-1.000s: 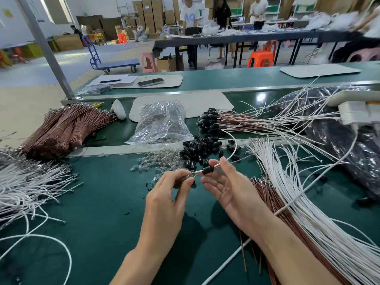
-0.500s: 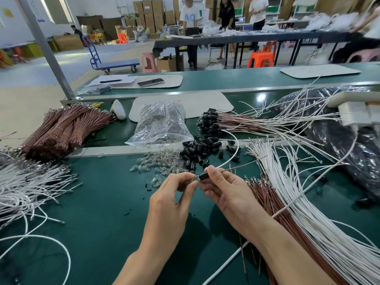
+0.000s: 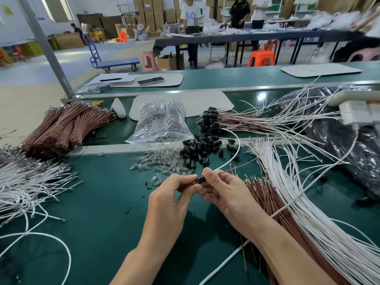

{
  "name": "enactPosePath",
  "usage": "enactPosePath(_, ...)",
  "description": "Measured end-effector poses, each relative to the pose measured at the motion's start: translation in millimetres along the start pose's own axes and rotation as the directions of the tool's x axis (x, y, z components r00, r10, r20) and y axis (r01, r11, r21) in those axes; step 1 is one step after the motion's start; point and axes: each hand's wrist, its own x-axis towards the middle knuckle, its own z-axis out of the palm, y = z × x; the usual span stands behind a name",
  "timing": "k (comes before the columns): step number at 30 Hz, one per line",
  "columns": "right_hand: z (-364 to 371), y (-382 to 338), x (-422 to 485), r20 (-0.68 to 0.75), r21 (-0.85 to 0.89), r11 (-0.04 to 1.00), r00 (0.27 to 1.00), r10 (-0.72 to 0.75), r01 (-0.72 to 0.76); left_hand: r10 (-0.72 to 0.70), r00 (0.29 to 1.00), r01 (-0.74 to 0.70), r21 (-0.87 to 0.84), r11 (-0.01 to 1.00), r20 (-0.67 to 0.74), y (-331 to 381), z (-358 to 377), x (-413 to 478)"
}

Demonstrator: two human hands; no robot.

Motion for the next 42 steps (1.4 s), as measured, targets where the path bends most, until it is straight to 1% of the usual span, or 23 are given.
enactPosePath(5,1.4,-1.5,-0.3,0.003,0.033,0.998,0.999,-0.047,0.047,-0.005,1.0,0.006,0.018,1.0,-0.028,-3.0,-4.7,3.7)
enactPosePath(10,-1.9,-3.5,1.2,-0.055,0.034,0.997,0.996,-0.071,0.073,0.02,0.998,-0.021,0.034,0.999,0.055,-4.0,-5.7,4.0)
enactPosePath(14,-2.0,-3.6,1.8,-0.059,0.034,0.997,0.996,-0.064,0.066,-0.009,0.999,0.008,0.027,1.0,0.043,-4.7,-5.6,3.6)
enactPosePath(17,-1.8,-3.4,1.6,-0.028,0.023,0.999,0.999,-0.043,0.044,-0.006,0.999,0.004,0.033,0.999,0.033,-5.0,-6.5,4.0)
enactPosePath(26,-2.8,-1.4,1.7,-0.018,-0.013,0.999,0.999,-0.033,0.033,0.051,0.998,-0.054,0.087,0.995,0.034,-3.8,-3.8,2.5)
enactPosePath(29,-2.3,-0.9,1.7,-0.022,-0.019,0.999,0.999,-0.035,0.035,0.037,0.999,-0.039,0.064,0.997,0.029,-3.7,-4.5,1.9)
enactPosePath(33,-2.7,-0.9,0.3,0.019,0.01,1.0,1.0,-0.02,0.02,-0.002,0.999,0.001,0.016,1.0,0.035,-5.0,-4.7,0.9)
enactPosePath(36,-2.2,-1.4,-0.5,0.037,0.016,1.0,0.999,-0.008,0.007,-0.006,0.999,0.006,0.006,1.0,0.032,-5.5,-4.8,1.2)
enactPosePath(40,-1.8,-1.8,-0.2,0.025,-0.009,1.0,1.0,-0.017,0.017,-0.013,1.0,0.013,0.017,1.0,0.017,-7.0,-4.9,3.7)
enactPosePath(42,-1.3,-1.8,0.3,-0.01,-0.006,0.999,0.999,-0.033,0.033,-0.017,1.0,0.016,0.035,0.999,0.007,-6.7,-6.1,5.0)
